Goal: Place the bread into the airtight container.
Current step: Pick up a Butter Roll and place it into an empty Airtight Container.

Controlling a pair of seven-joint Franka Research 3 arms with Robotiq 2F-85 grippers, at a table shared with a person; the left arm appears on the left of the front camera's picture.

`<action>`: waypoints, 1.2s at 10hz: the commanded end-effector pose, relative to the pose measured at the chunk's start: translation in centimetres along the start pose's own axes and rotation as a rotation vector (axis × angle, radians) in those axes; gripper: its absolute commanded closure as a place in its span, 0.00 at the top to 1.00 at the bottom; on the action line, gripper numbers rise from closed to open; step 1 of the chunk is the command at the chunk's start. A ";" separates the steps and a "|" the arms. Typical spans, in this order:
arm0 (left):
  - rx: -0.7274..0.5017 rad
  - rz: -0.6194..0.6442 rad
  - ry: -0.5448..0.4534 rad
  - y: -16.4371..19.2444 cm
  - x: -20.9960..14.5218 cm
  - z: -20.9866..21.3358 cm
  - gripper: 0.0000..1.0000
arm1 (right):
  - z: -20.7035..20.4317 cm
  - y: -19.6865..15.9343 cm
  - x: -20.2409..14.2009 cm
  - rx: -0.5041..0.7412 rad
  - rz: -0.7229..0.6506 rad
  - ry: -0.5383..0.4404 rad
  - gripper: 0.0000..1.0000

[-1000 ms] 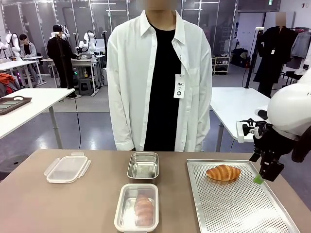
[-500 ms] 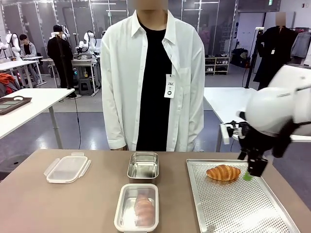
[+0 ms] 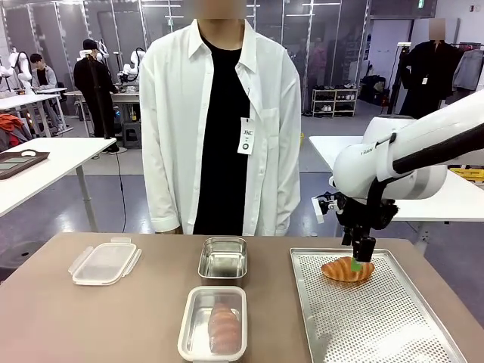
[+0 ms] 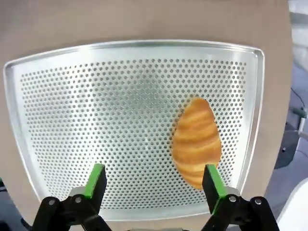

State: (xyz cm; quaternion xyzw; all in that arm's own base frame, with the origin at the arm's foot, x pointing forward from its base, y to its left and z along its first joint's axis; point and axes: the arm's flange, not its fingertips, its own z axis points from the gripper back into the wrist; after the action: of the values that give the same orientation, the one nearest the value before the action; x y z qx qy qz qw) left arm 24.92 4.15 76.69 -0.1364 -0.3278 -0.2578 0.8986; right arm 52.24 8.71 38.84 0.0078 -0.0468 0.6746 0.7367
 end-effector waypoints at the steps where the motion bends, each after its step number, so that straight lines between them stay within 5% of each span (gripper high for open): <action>1: -0.006 -0.018 -0.001 0.0 0.0 0.1 1.00 | -0.9 -0.9 -0.4 -0.013 -0.009 0.082 1.00; 12: -0.006 -0.018 -0.001 0.0 0.0 0.1 1.00 | -7.3 -6.4 -2.1 -0.065 -0.074 0.063 1.00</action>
State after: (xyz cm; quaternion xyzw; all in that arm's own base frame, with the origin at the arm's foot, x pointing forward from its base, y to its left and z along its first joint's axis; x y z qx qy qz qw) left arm 24.92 4.15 76.69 -0.1364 -0.3277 -0.2578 0.8986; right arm 58.40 6.31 32.16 -0.0285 -0.0370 0.6530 0.7559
